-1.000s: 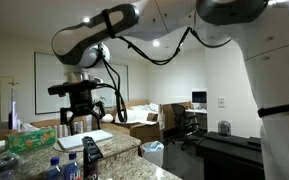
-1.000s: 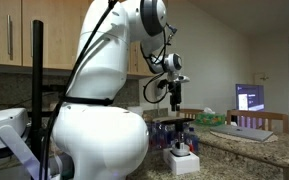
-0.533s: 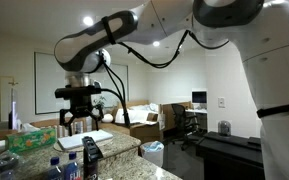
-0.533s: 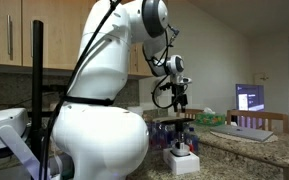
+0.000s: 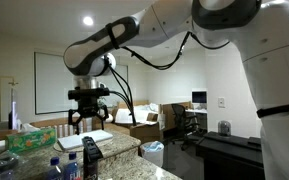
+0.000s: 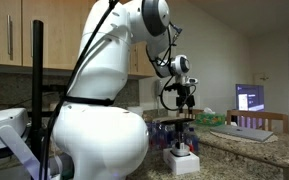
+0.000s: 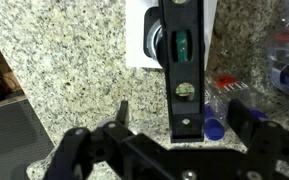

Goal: Put the black object, the bottle with a black lid and the white tape on the counter top

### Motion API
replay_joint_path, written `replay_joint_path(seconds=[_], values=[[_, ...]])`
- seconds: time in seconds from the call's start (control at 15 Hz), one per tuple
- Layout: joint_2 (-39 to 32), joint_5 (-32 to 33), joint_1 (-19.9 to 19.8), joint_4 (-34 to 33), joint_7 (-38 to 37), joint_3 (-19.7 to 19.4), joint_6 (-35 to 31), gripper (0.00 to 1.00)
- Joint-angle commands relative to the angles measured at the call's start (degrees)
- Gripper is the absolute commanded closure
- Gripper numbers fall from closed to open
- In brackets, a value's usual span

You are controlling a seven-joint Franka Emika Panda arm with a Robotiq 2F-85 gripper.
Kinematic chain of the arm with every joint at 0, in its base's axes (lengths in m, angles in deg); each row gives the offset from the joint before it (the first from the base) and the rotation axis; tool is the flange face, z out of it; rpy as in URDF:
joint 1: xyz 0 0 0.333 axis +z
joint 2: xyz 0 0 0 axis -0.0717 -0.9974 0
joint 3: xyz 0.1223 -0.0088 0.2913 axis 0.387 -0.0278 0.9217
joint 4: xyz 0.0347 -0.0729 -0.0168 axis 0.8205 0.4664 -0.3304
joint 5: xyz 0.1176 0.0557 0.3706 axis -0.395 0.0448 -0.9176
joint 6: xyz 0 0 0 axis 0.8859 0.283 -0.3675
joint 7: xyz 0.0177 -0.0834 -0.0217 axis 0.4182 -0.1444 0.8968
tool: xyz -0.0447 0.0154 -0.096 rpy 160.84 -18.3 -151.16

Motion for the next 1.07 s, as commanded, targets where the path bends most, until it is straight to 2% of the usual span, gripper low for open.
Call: replay_joint_path(seconds=[0.0,0.4,0.8,0.87,1.0], values=[[-0.4,-1.9,-0.5,1.5,6.0,0.3,-3.2,0.0],[-2.3,-6.0,-0.7,2.6,11.9,0.0,-6.5,0.0],[-4.6,-7.7,-0.2,1.2,12.1,-0.4,-5.7,0.0],[-5.0,-7.7,-0.1,0.8,11.9,-0.4,-5.5,0.25],[-5.7,-7.4,0.2,0.1,11.7,-0.4,-4.9,0.33]])
